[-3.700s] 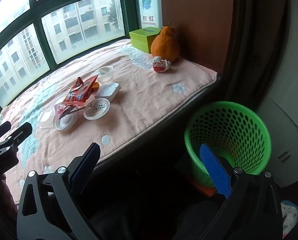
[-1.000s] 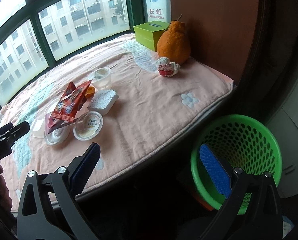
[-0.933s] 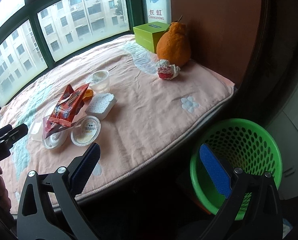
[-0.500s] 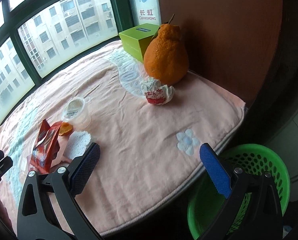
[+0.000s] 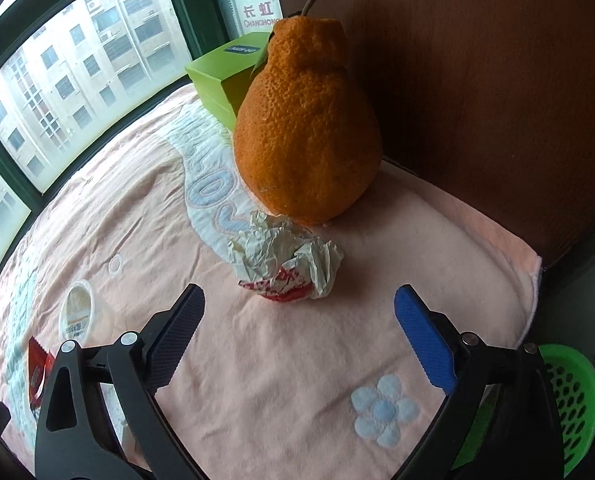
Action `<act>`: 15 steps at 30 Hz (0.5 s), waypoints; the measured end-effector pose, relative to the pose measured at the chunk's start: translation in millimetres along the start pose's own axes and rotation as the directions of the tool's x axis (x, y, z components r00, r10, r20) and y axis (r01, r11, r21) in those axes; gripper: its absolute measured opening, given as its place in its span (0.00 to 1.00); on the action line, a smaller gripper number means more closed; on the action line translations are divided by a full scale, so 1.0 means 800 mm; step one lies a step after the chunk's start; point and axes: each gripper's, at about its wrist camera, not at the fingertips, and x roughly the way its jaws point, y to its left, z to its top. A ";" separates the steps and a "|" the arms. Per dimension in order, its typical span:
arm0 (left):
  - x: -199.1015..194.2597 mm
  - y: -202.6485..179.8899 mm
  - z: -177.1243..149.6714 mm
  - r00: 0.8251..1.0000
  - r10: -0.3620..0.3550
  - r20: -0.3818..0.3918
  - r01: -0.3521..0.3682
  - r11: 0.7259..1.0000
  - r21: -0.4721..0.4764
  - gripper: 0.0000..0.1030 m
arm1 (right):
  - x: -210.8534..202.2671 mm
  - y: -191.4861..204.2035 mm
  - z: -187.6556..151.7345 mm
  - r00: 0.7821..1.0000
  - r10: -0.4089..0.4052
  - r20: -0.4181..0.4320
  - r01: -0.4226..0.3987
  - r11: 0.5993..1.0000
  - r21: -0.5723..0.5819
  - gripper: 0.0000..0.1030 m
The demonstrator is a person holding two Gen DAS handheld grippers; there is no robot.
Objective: Collect trash
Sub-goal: 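Grasp the crumpled paper with the right tool while the left tool grasps the orange wrappers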
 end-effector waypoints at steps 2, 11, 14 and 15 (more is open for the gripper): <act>0.008 0.000 0.001 1.000 -0.002 -0.010 0.002 1.000 0.010 0.94 | 0.013 -0.002 0.003 1.000 -0.012 -0.014 0.012 1.000 0.008 0.90; 0.039 0.003 0.007 0.996 -0.072 -0.058 0.074 0.997 0.020 0.92 | 0.034 -0.005 0.007 0.999 0.020 -0.044 -0.019 0.999 0.029 0.78; 0.050 0.005 0.007 0.991 -0.106 -0.087 0.107 0.994 0.007 0.80 | 0.034 0.002 0.010 0.998 0.039 -0.049 -0.039 0.999 0.009 0.66; 0.055 0.006 0.007 0.988 -0.118 -0.099 0.119 0.993 -0.002 0.76 | 0.032 0.005 0.009 0.998 0.036 -0.045 -0.036 0.999 -0.001 0.62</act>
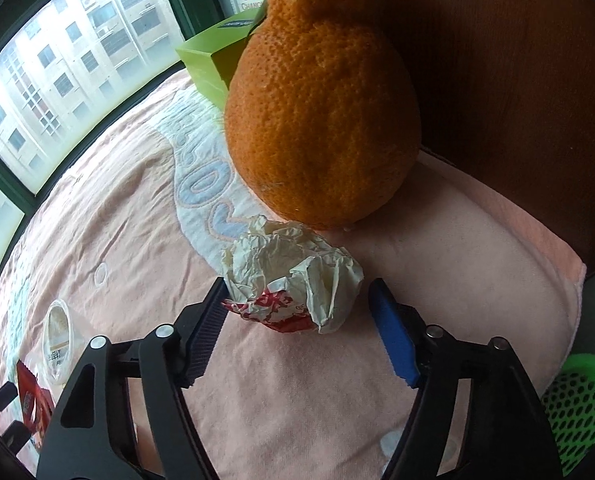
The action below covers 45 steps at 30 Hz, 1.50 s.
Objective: Collect trash
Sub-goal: 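Grasp the crumpled paper with the right tool while the left tool grasps the orange wrappers, then carry the crumpled paper to the green basket and open the right tool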
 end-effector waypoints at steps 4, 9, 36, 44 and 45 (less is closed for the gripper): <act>0.010 0.002 -0.002 0.999 -0.035 -0.019 0.035 0.999 -0.016 0.64 | -0.008 0.012 -0.005 1.000 -0.021 0.021 0.022 0.999 -0.041 0.58; 0.013 0.000 -0.003 0.996 -0.084 -0.034 0.084 0.996 -0.022 0.44 | -0.033 -0.001 -0.011 0.998 -0.009 0.059 0.012 0.999 -0.045 0.58; -0.095 -0.085 -0.019 0.980 -0.158 0.123 0.150 0.986 0.067 0.16 | -0.185 -0.066 -0.140 0.984 -0.037 0.176 0.040 0.999 -0.011 0.58; -0.093 -0.146 -0.034 0.968 -0.234 0.092 0.222 0.967 0.126 0.16 | -0.203 -0.122 -0.197 0.987 -0.095 0.133 0.087 0.994 0.060 0.59; -0.090 -0.154 -0.036 0.967 -0.242 0.083 0.229 0.964 0.134 0.16 | -0.204 -0.129 -0.203 0.987 -0.100 0.126 0.092 0.993 0.069 0.59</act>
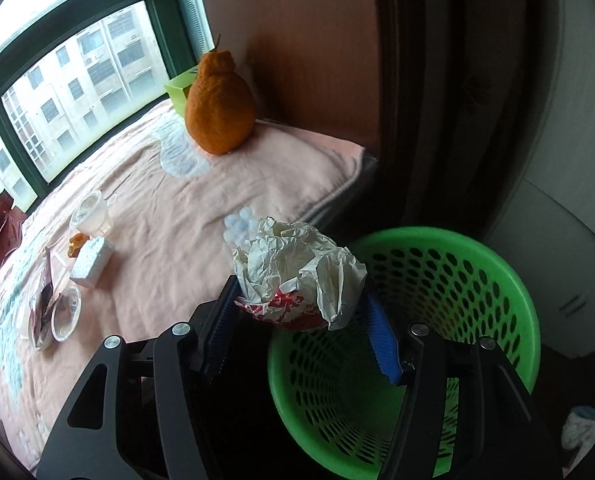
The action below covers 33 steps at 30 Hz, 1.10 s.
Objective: Collect trash
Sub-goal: 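Carry the crumpled paper to the green basket and open the right tool, then lower the orange wrappers into the green basket and open the left tool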
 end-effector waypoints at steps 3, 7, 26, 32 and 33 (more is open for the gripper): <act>0.012 -0.022 -0.005 1.000 -0.024 -0.020 0.025 1.000 0.019 0.16 | -0.002 -0.020 -0.019 0.999 -0.023 -0.023 0.024 1.000 0.014 0.60; 0.027 -0.050 -0.009 0.998 -0.047 -0.042 0.049 0.998 0.047 0.16 | -0.005 -0.036 -0.036 0.998 -0.047 -0.047 0.048 0.999 0.015 0.61; 0.099 -0.166 -0.020 0.990 -0.064 -0.127 0.087 0.980 0.180 0.16 | -0.047 -0.084 -0.061 0.995 -0.096 -0.012 0.097 0.995 0.020 0.80; 0.127 -0.195 -0.032 0.986 -0.047 -0.158 0.082 0.972 0.222 0.16 | -0.068 -0.092 -0.068 0.990 -0.136 0.031 0.137 0.991 -0.011 0.83; 0.132 -0.199 -0.034 0.986 -0.044 -0.164 0.082 0.970 0.229 0.16 | -0.072 -0.092 -0.069 0.989 -0.144 0.036 0.144 0.989 -0.018 0.83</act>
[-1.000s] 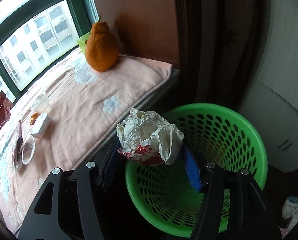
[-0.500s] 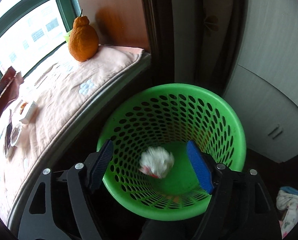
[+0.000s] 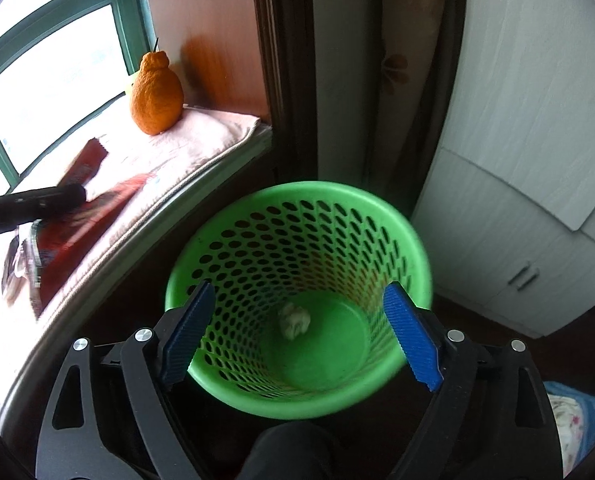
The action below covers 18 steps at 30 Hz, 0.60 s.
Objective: Collect trash
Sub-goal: 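Lower the orange wrappers into the green basket and open the left tool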
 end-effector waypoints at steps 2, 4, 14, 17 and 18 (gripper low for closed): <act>0.012 -0.008 -0.001 1.000 0.006 -0.013 -0.006 1.000 0.016 0.16 | -0.006 -0.003 -0.003 1.000 -0.014 0.010 0.014 1.000 -0.013 0.84; 0.018 -0.017 -0.004 1.000 0.007 -0.023 -0.006 1.000 0.030 0.16 | -0.011 -0.007 -0.005 0.999 -0.026 0.022 0.027 0.999 -0.025 0.85; 0.047 -0.044 -0.009 0.999 0.004 -0.054 -0.001 0.998 0.058 0.17 | -0.024 -0.030 -0.018 0.998 -0.055 0.031 0.055 0.998 0.008 0.86; 0.050 -0.048 -0.011 0.998 0.004 -0.059 0.000 0.998 0.058 0.24 | -0.024 -0.036 -0.020 0.998 -0.055 0.026 0.054 0.998 0.022 0.86; 0.050 -0.049 -0.011 0.998 0.004 -0.058 0.000 0.998 0.058 0.26 | -0.025 -0.035 -0.021 0.998 -0.056 0.024 0.055 0.998 0.024 0.86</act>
